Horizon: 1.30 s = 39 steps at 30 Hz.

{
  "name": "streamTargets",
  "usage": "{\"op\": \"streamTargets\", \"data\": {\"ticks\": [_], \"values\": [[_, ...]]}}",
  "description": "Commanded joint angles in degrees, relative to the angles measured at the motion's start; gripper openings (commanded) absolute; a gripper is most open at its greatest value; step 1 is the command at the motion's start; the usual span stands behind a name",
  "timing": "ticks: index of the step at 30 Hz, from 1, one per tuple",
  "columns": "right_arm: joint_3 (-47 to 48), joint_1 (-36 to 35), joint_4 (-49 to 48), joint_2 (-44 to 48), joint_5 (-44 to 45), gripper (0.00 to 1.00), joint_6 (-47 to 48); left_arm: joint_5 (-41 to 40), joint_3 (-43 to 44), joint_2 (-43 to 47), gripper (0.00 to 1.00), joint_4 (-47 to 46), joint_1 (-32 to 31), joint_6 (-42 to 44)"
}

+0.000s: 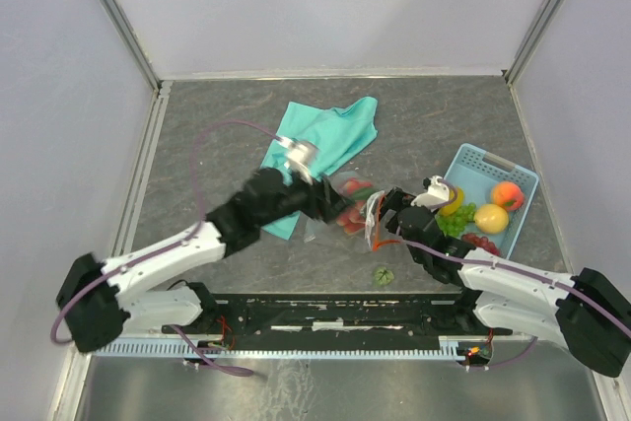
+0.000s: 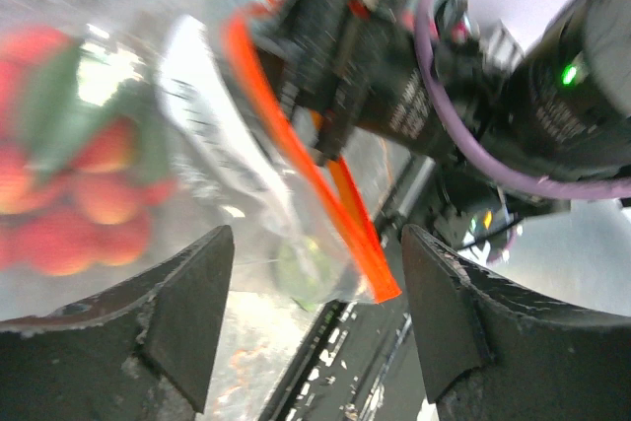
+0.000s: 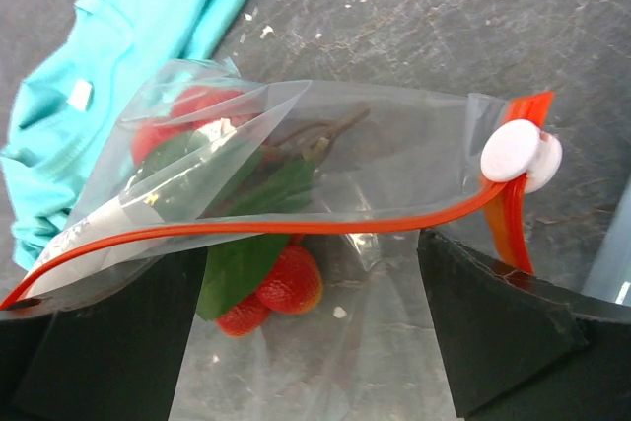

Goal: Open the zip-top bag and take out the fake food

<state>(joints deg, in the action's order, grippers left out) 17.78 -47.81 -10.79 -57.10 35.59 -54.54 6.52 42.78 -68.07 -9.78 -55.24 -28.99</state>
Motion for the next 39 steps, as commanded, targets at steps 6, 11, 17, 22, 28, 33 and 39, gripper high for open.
{"op": "streamTargets", "data": {"ticks": [6,11,17,22,28,33,39], "values": [[1.94,7.94,-17.83,-11.83,-13.99,0.94,-4.05,7.29,2.19,-9.25,0.81,4.43,22.24,2.58],[3.85,9.72,-24.66,-18.11,-20.23,0.96,-4.57,9.22,5.91,-22.55,0.73,1.26,22.28,2.09],[7.07,9.90,-28.39,-22.89,-25.72,0.97,-2.65,14.29,9.24,-31.03,0.50,1.39,22.11,1.78],[11.25,9.86,-30.73,-29.02,-32.16,0.94,-1.80,17.23,8.21,-31.60,0.39,0.09,21.42,1.74],[16.84,9.89,-23.52,-33.51,-35.61,0.82,2.75,18.37,8.41,-31.77,0.34,1.25,21.28,3.06],[16.24,9.91,-22.19,-31.79,-35.79,0.57,5.69,17.37,7.81,-31.59,0.33,1.38,21.40,2.90],[12.30,10.09,-16.75,-21.34,-31.84,0.25,9.96,16.80,4.98,-28.23,0.43,1.14,23.41,2.56]]}}
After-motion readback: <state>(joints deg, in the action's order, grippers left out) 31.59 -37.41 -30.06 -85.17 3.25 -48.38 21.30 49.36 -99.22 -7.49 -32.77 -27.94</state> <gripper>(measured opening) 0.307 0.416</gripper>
